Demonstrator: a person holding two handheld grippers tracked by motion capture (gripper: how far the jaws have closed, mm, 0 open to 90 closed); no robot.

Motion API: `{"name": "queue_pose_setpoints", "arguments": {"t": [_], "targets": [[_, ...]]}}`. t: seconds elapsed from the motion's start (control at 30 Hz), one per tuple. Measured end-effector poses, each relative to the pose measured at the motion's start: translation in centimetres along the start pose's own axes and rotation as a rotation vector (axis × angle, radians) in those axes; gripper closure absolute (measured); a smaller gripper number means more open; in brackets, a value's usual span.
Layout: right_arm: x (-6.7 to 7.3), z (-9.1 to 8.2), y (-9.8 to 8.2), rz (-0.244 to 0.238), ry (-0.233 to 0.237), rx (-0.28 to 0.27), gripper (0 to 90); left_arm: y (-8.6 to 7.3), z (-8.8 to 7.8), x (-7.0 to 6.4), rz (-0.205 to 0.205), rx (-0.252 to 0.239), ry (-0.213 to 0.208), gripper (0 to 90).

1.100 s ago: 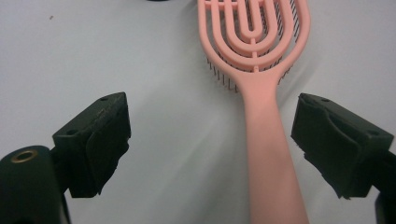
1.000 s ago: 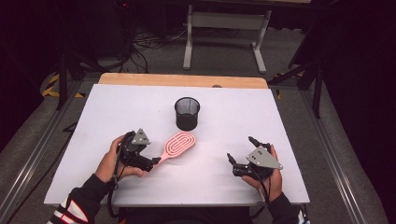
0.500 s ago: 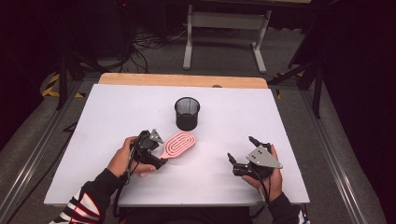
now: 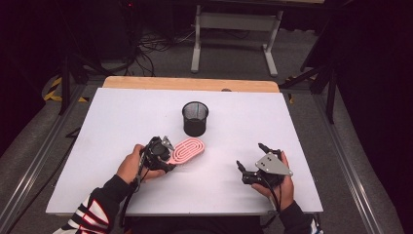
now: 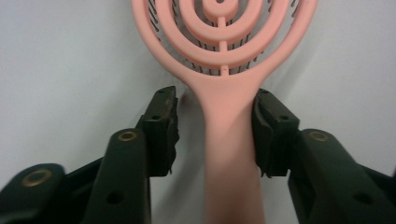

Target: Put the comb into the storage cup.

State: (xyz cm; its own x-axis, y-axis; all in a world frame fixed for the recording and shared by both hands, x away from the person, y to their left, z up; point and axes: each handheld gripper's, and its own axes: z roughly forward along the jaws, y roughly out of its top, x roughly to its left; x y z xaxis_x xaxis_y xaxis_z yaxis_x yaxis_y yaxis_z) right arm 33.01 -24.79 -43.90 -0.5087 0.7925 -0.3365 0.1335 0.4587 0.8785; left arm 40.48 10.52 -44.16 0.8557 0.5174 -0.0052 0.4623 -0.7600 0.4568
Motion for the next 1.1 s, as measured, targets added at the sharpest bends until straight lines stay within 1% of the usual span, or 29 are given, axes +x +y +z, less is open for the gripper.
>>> {"name": "queue_pose_setpoints", "arguments": {"t": [0.07,0.13,0.33,0.37,0.43,0.47,0.53,0.57,0.67,0.7,0.73,0.77,0.83,0.87,0.9,0.93,0.97,1.0,1.03,1.1], "targets": [[0.0,0.1,0.0,-0.002,0.003,0.003,9.1,0.1,0.0,-0.3,0.016,0.009,0.0,64.8],[0.1,0.1,0.0,-0.003,0.003,0.004,9.1,0.2,0.0,-0.5,0.017,0.017,-0.002,66.6],[0.1,0.1,-0.1,-0.005,0.011,0.009,9.2,0.2,0.0,-0.7,0.031,0.016,0.005,68.6],[0.1,0.2,-0.1,-0.005,0.011,0.01,9.2,0.1,0.0,-0.8,0.038,0.012,0.013,68.9],[0.1,0.2,-0.1,-0.006,0.012,0.01,9.2,0.0,-0.1,-0.9,0.039,0.008,0.02,69.4],[0.1,0.1,-0.1,-0.007,0.012,0.01,9.2,0.0,0.0,-0.9,0.043,-0.006,0.024,69.5],[0.1,0.1,-0.1,-0.006,0.011,0.009,9.2,-0.3,-0.1,-1.0,0.037,-0.021,0.032,69.6],[0.1,0.1,-0.1,-0.006,0.011,0.009,9.2,-0.3,-0.1,-1.0,0.037,-0.021,0.032,69.6],[0.0,0.1,-0.1,-0.002,0.01,0.007,9.2,-0.6,-0.1,-1.3,0.041,-0.046,0.061,69.7],[0.1,0.1,-0.1,-0.001,0.01,0.006,9.3,-0.8,-0.3,-1.3,0.042,-0.065,0.063,69.7],[0.1,0.1,-0.1,-0.001,0.01,0.006,9.3,-0.8,-0.3,-1.3,0.042,-0.065,0.063,69.8],[0.1,0.1,0.0,-0.002,0.01,0.005,9.3,-1.1,-0.4,-1.2,0.036,-0.08,0.077,69.8],[0.1,0.0,0.0,-0.004,0.008,0.002,9.2,-1.5,-0.7,-1.1,0.033,-0.105,0.09,69.8],[0.1,0.0,0.0,-0.003,0.008,0.001,9.3,-1.7,-1.0,-1.0,0.026,-0.12,0.099,69.8],[0.0,0.0,0.0,-0.003,0.007,0.001,9.2,-2.0,-1.2,-1.0,0.01,-0.132,0.105,69.9],[0.0,0.0,0.0,-0.002,0.007,0.0,9.3,-2.2,-1.4,-1.0,0.006,-0.146,0.118,69.9],[0.0,0.0,0.0,0.0,0.006,-0.001,9.3,-2.3,-1.6,-0.9,0.006,-0.164,0.122,69.9],[0.0,0.0,0.0,0.001,0.006,-0.002,9.2,-2.5,-2.0,-0.7,0.01,-0.188,0.137,69.9],[0.1,0.0,0.0,0.002,0.006,-0.003,9.3,-2.5,-2.0,-0.7,0.01,-0.188,0.137,69.9],[0.1,0.0,0.0,0.002,0.005,-0.004,9.3,-2.8,-2.7,-0.6,0.006,-0.225,0.16,69.9]]}}
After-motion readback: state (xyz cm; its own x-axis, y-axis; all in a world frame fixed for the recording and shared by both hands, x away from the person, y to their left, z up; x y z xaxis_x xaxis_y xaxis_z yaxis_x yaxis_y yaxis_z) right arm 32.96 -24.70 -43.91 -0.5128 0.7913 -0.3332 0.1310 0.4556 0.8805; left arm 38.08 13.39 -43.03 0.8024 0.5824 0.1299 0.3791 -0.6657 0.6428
